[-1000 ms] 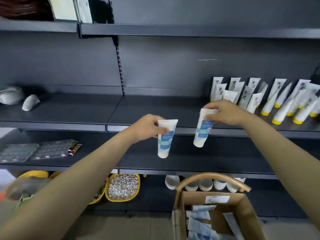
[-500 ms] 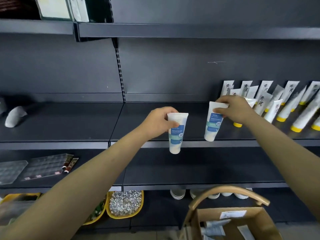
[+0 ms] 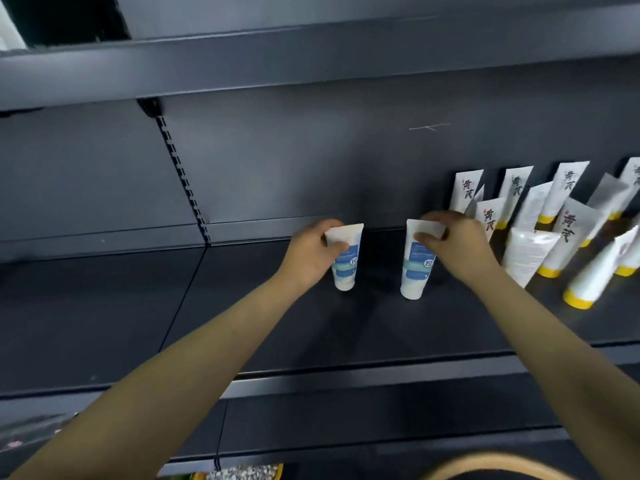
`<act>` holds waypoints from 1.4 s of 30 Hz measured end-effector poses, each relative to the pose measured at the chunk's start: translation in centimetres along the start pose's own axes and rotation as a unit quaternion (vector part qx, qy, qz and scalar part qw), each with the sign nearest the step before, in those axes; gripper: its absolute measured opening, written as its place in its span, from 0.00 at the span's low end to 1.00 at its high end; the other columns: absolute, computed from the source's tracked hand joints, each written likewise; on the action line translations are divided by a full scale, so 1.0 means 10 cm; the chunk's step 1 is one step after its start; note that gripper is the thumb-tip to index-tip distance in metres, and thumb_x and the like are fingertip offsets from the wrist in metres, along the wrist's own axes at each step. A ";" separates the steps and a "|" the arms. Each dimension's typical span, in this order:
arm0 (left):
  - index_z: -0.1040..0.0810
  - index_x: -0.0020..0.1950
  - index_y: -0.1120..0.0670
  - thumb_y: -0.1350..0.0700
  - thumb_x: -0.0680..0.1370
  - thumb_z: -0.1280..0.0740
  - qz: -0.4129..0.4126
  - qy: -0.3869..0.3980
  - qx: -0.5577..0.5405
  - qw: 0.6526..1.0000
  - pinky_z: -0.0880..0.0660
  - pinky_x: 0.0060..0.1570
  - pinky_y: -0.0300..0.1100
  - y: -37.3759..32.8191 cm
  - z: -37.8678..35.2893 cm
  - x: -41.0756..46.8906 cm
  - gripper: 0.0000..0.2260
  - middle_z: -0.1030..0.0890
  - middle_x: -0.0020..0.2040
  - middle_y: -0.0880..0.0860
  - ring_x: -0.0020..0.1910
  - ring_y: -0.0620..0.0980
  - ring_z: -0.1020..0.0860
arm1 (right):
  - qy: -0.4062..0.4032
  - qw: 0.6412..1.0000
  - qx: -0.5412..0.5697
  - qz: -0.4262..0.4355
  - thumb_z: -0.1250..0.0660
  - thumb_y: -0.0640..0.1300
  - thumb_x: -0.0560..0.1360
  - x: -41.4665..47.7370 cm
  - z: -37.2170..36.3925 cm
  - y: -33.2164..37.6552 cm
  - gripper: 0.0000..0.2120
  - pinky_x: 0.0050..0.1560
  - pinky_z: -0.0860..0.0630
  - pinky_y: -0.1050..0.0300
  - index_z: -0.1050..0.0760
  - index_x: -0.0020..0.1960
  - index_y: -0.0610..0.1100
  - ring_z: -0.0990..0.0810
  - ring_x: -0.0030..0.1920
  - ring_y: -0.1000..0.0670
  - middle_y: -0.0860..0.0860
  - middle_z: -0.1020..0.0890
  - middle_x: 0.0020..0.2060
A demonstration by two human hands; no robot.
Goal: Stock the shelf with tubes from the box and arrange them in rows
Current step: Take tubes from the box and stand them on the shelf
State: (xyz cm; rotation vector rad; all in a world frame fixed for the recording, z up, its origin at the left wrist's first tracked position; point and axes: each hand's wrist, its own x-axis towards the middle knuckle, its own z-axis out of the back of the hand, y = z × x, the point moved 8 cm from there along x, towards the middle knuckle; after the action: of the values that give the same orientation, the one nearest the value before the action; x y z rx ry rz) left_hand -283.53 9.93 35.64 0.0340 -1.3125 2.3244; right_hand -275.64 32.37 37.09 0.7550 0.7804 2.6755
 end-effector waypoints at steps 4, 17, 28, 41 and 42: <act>0.24 0.56 0.52 0.58 0.75 0.34 0.029 -0.022 0.022 0.999 0.33 0.33 0.29 0.05 -0.09 0.33 0.10 0.23 0.45 0.49 0.39 0.43 0.26 | -0.011 1.000 0.021 -0.017 0.32 0.40 0.74 0.25 -0.13 -0.08 0.12 0.49 0.34 0.63 0.23 0.57 0.42 0.23 0.54 0.43 0.44 0.21 0.56; 0.25 0.54 0.58 0.61 0.75 0.36 -0.020 -0.054 0.021 0.998 0.30 0.35 0.35 0.20 -0.19 0.92 0.08 0.22 0.44 0.52 0.44 0.50 0.23 | -0.041 0.988 0.048 -0.140 0.31 0.39 0.72 0.34 -0.46 -0.32 0.31 0.41 0.33 0.57 0.43 0.70 0.46 0.22 0.49 0.39 0.42 0.20 0.51; 0.28 0.60 0.58 0.60 0.75 0.31 0.046 -0.022 -0.045 0.998 0.30 0.47 0.39 0.63 -0.48 0.94 0.15 0.22 0.59 0.55 0.56 0.51 0.23 | -0.029 0.985 0.098 -0.135 0.31 0.41 0.73 0.24 -0.91 -0.55 0.20 0.51 0.25 0.52 0.33 0.62 0.42 0.23 0.56 0.41 0.42 0.22 0.57; 0.32 0.61 0.59 0.60 0.75 0.31 0.056 -0.038 -0.047 0.997 0.30 0.44 0.34 0.66 -0.64 1.12 0.17 0.25 0.63 0.55 0.60 0.53 0.24 | -0.032 0.979 0.092 -0.178 0.30 0.40 0.73 0.83 -0.92 -0.82 0.20 0.55 0.26 0.50 0.32 0.61 0.38 0.24 0.60 0.39 0.41 0.22 0.59; 0.32 0.61 0.59 0.60 0.75 0.31 0.059 -0.039 -0.046 0.996 0.30 0.43 0.33 0.66 -0.65 1.13 0.17 0.25 0.63 0.55 0.60 0.52 0.24 | -0.029 0.979 0.097 -0.179 0.30 0.40 0.72 0.86 -0.93 -0.84 0.20 0.55 0.27 0.51 0.31 0.61 0.38 0.23 0.59 0.39 0.41 0.22 0.59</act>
State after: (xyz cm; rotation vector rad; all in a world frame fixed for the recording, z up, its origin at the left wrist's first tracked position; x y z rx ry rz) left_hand -294.98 16.66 29.56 0.0189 -1.4966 2.3781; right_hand -287.10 38.49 29.24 0.6590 1.0616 2.2719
